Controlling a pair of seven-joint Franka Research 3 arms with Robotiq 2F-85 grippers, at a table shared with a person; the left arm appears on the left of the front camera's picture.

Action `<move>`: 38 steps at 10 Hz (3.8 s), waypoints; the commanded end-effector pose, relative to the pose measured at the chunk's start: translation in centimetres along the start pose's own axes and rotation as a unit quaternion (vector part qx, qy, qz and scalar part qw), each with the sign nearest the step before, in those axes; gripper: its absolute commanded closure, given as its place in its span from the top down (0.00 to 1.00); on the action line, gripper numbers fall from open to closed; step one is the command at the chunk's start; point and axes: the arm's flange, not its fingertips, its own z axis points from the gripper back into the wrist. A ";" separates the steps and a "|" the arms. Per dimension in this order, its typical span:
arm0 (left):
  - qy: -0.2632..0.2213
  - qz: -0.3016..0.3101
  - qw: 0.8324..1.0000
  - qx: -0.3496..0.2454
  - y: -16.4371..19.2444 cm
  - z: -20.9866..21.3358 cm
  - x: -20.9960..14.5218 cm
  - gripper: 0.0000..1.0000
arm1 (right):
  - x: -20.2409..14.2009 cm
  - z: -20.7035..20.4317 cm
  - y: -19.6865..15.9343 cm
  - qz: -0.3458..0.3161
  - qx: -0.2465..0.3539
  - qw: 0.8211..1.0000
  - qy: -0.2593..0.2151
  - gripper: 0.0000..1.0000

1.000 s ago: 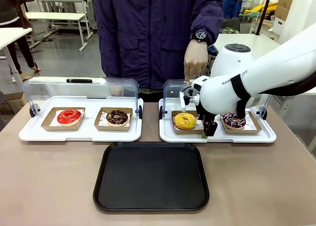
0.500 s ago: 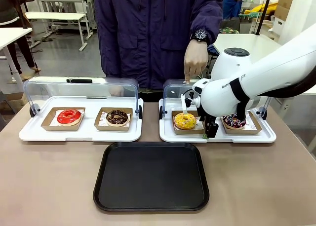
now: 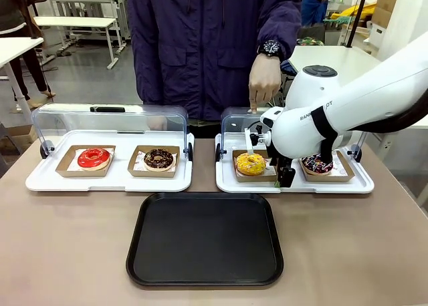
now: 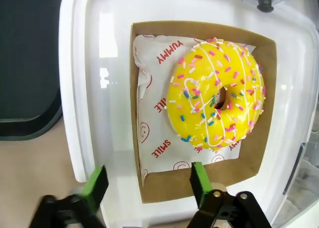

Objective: Move the third donut from the left to the tray.
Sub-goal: Pick up the Paper togo box containing the Donut indicated by the person and place it on the Handle tray.

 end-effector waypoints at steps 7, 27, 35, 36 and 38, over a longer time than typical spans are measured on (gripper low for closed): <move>0.003 0.004 1.000 -0.002 -0.2 0.1 0.3 1.00 | -0.3 -0.4 -0.4 0.016 0.003 1.000 0.008 0.00; 0.003 0.004 1.000 -0.002 -0.2 0.1 0.3 1.00 | -0.6 8.0 5.1 -0.028 -0.054 0.998 -0.020 0.02; 0.003 0.004 1.000 -0.002 -0.2 0.1 0.3 1.00 | 4.4 11.4 17.1 -0.061 -0.062 0.996 -0.015 0.02; 0.003 0.004 1.000 -0.002 -0.2 0.1 0.3 1.00 | 5.6 11.4 18.8 -0.050 -0.058 0.997 -0.017 0.02; 0.003 0.004 1.000 -0.002 -0.2 0.1 0.3 1.00 | 7.7 10.9 20.7 -0.029 -0.042 0.999 -0.015 0.02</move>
